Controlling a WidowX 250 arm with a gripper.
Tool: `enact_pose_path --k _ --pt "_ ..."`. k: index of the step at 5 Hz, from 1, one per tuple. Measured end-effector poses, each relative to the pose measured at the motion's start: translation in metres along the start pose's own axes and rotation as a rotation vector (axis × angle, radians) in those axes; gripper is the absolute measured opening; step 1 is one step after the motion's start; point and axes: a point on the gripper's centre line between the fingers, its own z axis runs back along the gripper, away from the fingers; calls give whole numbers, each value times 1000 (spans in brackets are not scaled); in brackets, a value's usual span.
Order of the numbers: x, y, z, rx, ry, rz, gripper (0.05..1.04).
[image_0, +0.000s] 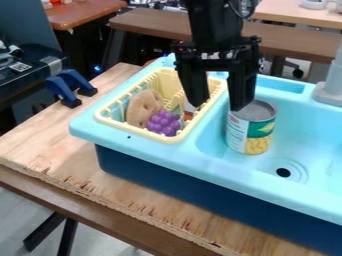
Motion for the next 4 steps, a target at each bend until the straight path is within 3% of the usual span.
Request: enact_pose_path --k 1,2,3,4 --pt "0 2 -10 7 32 2 1002" --pt "15 6 -6 168 40 -59 1002" --pt "32 3 0 243 -12 -127 1002" --pt "45 5 1 270 -51 -128 1002"
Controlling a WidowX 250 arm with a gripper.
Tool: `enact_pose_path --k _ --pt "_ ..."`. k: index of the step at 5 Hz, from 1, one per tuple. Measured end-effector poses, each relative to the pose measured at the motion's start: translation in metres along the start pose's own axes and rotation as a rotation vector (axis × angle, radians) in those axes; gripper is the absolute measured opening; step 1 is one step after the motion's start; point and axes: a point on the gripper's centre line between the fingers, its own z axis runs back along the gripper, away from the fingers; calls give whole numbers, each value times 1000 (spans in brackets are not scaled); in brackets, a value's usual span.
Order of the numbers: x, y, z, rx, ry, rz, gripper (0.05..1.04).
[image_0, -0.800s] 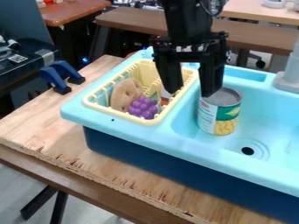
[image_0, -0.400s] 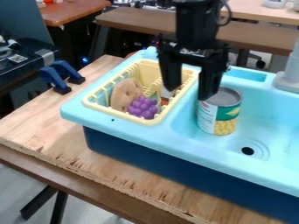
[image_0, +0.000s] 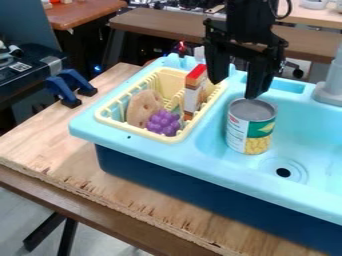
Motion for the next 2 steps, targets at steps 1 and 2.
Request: enact_pose_path --k 1,2 --pt "7 6 -10 13 10 67 1002" --pt "19 14 -16 92 29 110 1002"
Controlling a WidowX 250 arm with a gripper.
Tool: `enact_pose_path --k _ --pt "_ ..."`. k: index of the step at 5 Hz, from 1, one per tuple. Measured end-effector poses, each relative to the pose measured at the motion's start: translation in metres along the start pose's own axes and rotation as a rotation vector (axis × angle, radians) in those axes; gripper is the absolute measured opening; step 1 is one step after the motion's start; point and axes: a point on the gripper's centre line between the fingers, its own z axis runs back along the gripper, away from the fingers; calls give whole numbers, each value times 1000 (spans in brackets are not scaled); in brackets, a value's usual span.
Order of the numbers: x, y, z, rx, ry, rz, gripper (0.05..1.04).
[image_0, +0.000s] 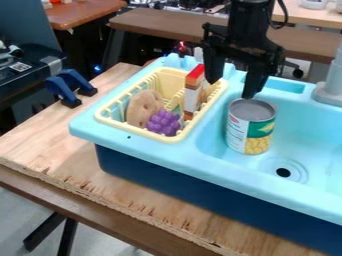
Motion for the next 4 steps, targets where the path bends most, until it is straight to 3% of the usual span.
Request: enact_pose_path --k 1,2,3,4 --pt "16 1 -6 30 -4 31 1002" --pt "30 2 -14 76 40 48 1002" --pt "38 -2 -18 82 46 54 1002" --pt "39 -5 -31 102 103 49 1002"
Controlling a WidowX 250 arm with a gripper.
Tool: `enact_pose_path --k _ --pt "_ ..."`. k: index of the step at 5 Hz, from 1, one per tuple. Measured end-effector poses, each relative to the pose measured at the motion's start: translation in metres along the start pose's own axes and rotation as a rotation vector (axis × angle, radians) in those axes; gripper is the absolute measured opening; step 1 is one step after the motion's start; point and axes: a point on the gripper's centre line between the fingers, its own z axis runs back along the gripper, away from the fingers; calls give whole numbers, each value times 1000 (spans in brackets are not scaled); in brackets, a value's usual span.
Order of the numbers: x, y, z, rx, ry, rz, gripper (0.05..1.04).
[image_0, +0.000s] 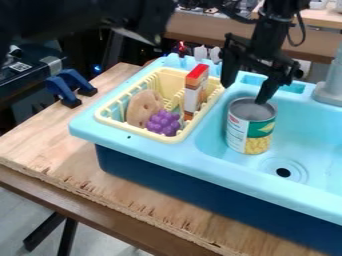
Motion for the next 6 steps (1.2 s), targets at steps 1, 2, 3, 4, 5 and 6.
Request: enact_pose_path --k 1,2,3,4,5,6 --pt "-5 -2 -6 26 51 0 1002" --pt "-5 -6 -16 33 73 -7 1002" --pt "-4 -12 -18 14 59 -20 1002" --pt "-2 -15 -18 7 50 -18 1002" --pt "4 -18 -20 -19 -11 -3 1002" --pt "7 -25 -20 -137 -55 27 1002"
